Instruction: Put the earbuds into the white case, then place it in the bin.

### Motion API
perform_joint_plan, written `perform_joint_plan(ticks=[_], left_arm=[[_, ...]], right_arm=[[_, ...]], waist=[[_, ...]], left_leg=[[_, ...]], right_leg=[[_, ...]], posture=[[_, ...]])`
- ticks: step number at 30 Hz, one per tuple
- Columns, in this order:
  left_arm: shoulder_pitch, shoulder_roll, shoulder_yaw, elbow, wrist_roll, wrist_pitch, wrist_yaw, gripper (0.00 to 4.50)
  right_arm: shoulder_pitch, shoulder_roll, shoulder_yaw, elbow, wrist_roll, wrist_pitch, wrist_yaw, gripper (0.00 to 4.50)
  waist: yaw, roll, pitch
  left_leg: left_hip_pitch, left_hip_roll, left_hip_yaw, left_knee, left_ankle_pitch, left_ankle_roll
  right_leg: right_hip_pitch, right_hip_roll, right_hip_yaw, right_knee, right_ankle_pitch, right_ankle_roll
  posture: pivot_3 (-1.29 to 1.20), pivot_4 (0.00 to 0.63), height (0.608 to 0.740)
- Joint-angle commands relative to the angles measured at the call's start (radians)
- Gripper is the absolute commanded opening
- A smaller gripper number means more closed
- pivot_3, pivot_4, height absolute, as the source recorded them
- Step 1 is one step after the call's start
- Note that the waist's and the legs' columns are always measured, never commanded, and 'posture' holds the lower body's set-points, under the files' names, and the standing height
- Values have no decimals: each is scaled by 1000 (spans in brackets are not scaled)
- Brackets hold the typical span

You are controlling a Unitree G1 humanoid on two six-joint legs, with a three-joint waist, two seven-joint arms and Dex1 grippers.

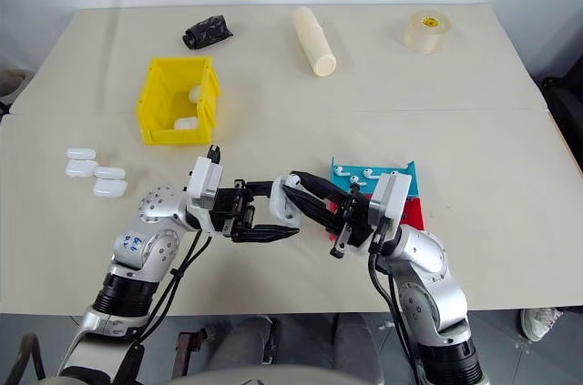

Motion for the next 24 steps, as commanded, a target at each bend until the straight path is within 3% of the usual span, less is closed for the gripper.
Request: perform_joint_plan(ticks=[1,11,23,24], left_arm=[[-7,-11,16,-46,-35,-15,0,2715],[-15,-6,9,-40,-27,-39,-30,2715],[-18,-13,12,-41,-24,-32,-24,2715],[-18,-13,13,-43,-24,-31,-22,2715]], right_arm=[[11,-27,41,19,-41,-17,41,721],[-12,-37,48,48,-19,16,41,721],[-21,-50,25,31,-2,14,48,4476],[-19,-55,20,25,2,15,50,4476]], waist=[[0,0,0],[0,0,0],[0,0,0],[1,0,0]], left_leg=[[0,0,0,0,0,0],[0,0,0,0,0,0],[0,0,0,0,0,0],[0,0,0,0,0,0]], right_leg=[[0,0,0,0,0,0],[0,0,0,0,0,0],[0,0,0,0,0,0],[0,0,0,0,0,0]], posture=[[0,150,740],[0,150,740],[0,150,740],[0,150,740]])
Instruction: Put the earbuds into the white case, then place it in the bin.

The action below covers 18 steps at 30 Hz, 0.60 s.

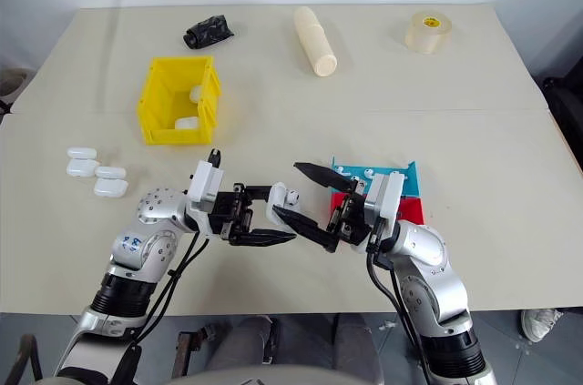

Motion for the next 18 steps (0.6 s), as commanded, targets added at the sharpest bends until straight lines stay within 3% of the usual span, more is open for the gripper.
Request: perform_joint_plan(ticks=[1,10,14,18], left_arm=[[-20,-16,16,-59,-36,-21,8,2715],[58,62,51,-54,-8,-41,8,2715],[86,72,53,-62,29,-70,46,2715],[91,71,42,-69,67,-92,89,2715]], right_arm=[[22,-32,-3,-29,1,14,11,4476],[235,-287,-400,-123,110,24,50,4476],[389,-364,-600,19,46,-65,147,4476],[427,-404,-684,179,4,-113,188,4476]], waist=[[0,0,0],[7,0,0],[21,0,0],[24,0,0]], left_leg=[[0,0,0,0,0,0],[0,-1,0,-1,0,1],[0,0,1,-1,0,1],[1,-1,3,-1,0,3]], right_leg=[[0,0,0,0,0,0],[1,-1,0,-2,0,0],[2,0,0,-3,0,0],[3,-1,1,-3,1,2]], posture=[[0,150,740],[0,150,740],[0,150,740],[0,150,740]])
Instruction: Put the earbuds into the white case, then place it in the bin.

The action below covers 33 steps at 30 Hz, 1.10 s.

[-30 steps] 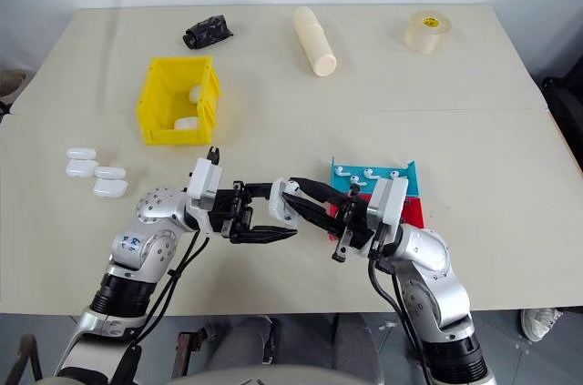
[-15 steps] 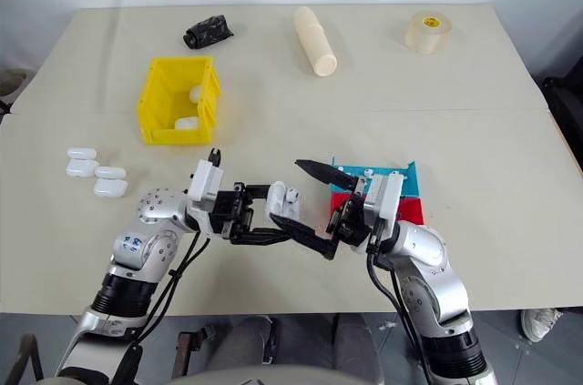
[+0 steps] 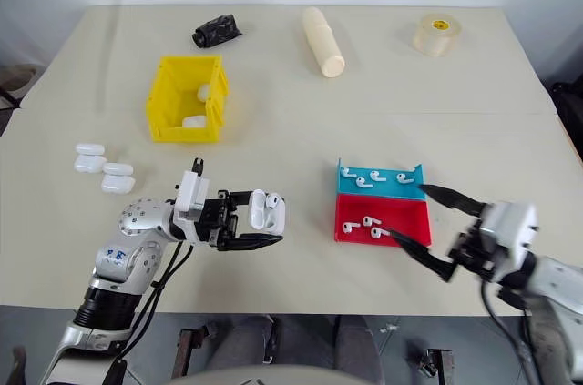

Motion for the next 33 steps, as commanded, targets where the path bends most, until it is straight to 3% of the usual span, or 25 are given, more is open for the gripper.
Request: perform_joint_plan(ticks=[1,5,8,13,17,24,33], left_arm=[[2,0,-8,-44,27,-32,31,2715],[4,-1,-27,-67,42,-31,54,2715],[3,-2,-32,-74,41,-30,67,2715],[-5,-10,-40,-86,46,-20,101,2715],[-21,-16,-60,-86,63,-7,129,2715],[-29,-29,-89,-111,64,14,152,2715],[-13,-19,-96,-150,59,32,168,2715]], right_arm=[[10,-39,-71,106,-25,-39,44,4476],[-48,-87,-41,146,-47,-36,68,4476],[-145,-147,13,117,-47,69,32,4476],[-425,-316,188,105,-47,359,5,4476],[-680,-392,419,218,-204,439,56,4476],[-1063,-332,774,513,-527,334,197,4476],[-1242,-235,931,777,-742,148,300,4476]], waist=[[0,0,0],[-7,0,0],[-14,1,0],[-16,3,0],[-6,3,0],[-2,3,1],[-6,3,1]], left_leg=[[0,0,0,0,0,0],[0,1,1,-1,0,0],[1,1,1,-1,0,0],[0,1,1,0,0,-1],[-2,1,-1,0,0,-1],[-4,-1,0,-1,0,-1],[-6,-1,0,0,0,-1]], right_leg=[[0,0,0,0,0,0],[-1,1,1,0,0,0],[-1,1,1,0,0,0],[-1,0,0,0,0,0],[-2,0,-1,-1,0,0],[-5,-2,-1,-2,0,0],[-7,-1,-1,-1,0,0]], posture=[[0,150,740],[0,150,740],[0,150,740],[0,150,740],[0,150,740],[0,150,740],[0,150,740]])
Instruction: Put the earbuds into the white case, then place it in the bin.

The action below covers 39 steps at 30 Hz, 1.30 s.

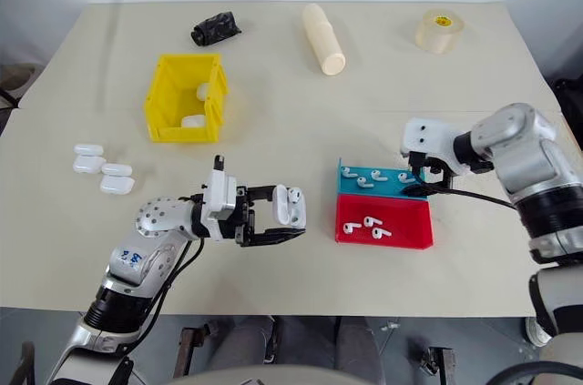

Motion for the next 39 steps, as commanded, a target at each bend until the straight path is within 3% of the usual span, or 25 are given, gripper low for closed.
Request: perform_joint_plan(ticks=[1,5,12,22,27,34,39], left_arm=[[8,5,2,-61,-8,-6,4,2715],[8,5,1,-62,-7,-8,4,2715],[9,6,4,-69,-13,-2,4,2715],[-8,2,6,-61,-16,4,0,2715],[-9,2,10,-65,-21,11,2,2715],[-12,2,11,-62,-21,12,1,2715],[-16,4,15,-58,-23,13,-2,2715]], right_arm=[[-42,10,6,57,-57,-66,29,4476],[-54,35,4,89,-86,-93,50,3949],[-46,39,10,90,-139,-119,97,1647],[-53,58,16,97,-189,-100,120,1647],[-45,65,11,90,-190,-90,125,536],[-29,73,-29,48,-158,-65,106,536],[26,54,-160,-76,-44,15,94,536]], waist=[[0,0,0],[0,0,0],[0,0,0],[1,0,0],[0,0,0],[-3,0,0],[-4,0,0]], left_leg=[[0,0,0,0,0,0],[0,0,0,1,0,0],[0,0,0,1,0,0],[0,0,0,2,0,0],[1,0,0,2,0,0],[1,0,0,2,0,-1],[1,1,-1,1,0,-1]], right_leg=[[0,0,0,0,0,0],[0,0,0,1,0,0],[0,0,0,1,0,0],[1,0,0,1,0,0],[1,0,0,1,0,0],[1,1,0,2,0,0],[1,1,0,1,0,0]], posture=[[0,150,740],[0,150,740],[0,150,740],[0,150,740],[0,150,740],[0,150,740],[0,150,740]])
